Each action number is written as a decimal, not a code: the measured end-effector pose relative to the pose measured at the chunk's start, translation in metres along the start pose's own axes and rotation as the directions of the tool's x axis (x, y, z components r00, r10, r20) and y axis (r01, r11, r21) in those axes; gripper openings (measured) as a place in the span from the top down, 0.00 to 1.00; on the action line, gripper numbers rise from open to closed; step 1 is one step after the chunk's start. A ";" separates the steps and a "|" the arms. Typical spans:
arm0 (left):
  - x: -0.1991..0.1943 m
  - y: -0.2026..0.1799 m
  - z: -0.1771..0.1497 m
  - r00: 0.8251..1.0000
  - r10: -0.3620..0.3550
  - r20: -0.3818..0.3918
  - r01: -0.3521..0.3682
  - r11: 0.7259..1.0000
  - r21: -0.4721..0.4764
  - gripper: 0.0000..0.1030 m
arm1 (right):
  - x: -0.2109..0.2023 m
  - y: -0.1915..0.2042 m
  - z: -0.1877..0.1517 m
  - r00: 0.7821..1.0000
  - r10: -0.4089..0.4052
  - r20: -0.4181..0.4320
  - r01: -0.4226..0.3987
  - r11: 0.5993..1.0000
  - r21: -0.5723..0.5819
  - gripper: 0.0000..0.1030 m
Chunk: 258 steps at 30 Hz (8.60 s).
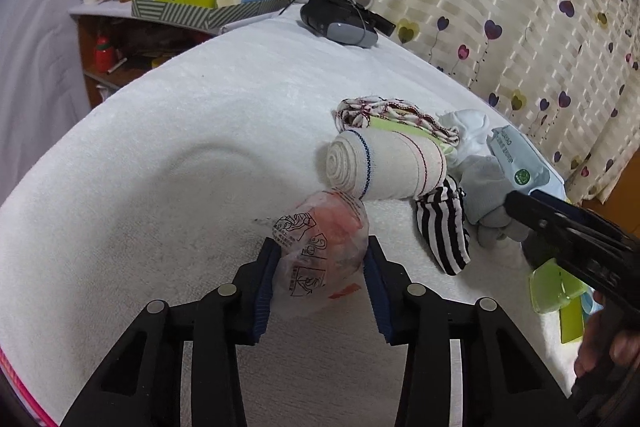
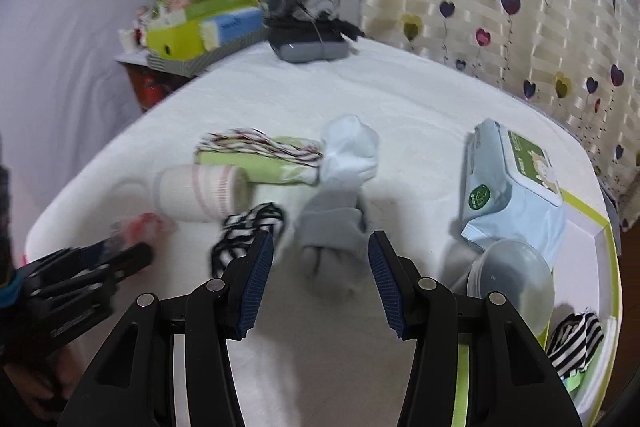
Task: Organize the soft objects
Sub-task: 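Grasp the bagged pink toy with the left gripper while the right grasps the grey sock, then carry the bagged toy and grey sock with both grippers over the white box, then open the right gripper on the grey sock while the left releases the bagged toy, then withdraw both open grippers from the white box, then move the left gripper to the striped sock while the right approaches the rolled towel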
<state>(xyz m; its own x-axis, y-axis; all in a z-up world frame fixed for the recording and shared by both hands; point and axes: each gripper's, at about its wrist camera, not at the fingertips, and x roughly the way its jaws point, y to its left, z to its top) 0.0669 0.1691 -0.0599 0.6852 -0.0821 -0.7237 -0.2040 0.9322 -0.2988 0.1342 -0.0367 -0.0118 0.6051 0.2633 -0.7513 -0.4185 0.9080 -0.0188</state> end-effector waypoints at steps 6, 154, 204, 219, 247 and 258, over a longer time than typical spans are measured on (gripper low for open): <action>0.000 0.000 0.000 1.000 0.000 0.002 0.000 1.000 0.001 0.64 | 0.022 -0.002 0.001 0.996 -0.029 -0.083 0.030 1.000 0.003 0.51; 0.010 -0.341 -0.087 0.888 -0.384 -0.255 0.460 0.774 0.436 0.77 | -0.136 -0.256 -0.146 0.981 -0.126 0.147 0.056 0.912 0.407 0.59; -0.065 -0.239 -0.060 0.942 -0.336 -0.020 0.318 0.869 0.380 0.57 | -0.170 -0.154 -0.124 0.972 -0.124 0.201 0.065 0.959 0.276 0.59; -0.064 -0.211 -0.048 0.954 -0.298 0.011 0.277 0.899 0.339 0.57 | -0.163 -0.128 -0.113 0.976 -0.076 0.204 0.031 0.976 0.214 0.59; -0.060 -0.128 -0.025 0.982 -0.173 0.070 0.156 0.967 0.200 0.57 | -0.145 -0.082 -0.092 0.976 0.040 0.213 -0.062 0.993 0.098 0.59; -0.047 -0.101 -0.014 0.990 -0.126 0.068 0.115 0.982 0.150 0.55 | -0.134 -0.066 -0.082 0.976 0.072 0.205 -0.087 0.994 0.065 0.59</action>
<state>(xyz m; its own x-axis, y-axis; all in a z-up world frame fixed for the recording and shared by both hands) 0.0460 0.0737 -0.0044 0.7512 -0.1747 -0.6366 -0.0168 0.9590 -0.2830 0.0253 -0.1586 0.0358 0.6993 0.3894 -0.5994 -0.4250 0.9008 0.0893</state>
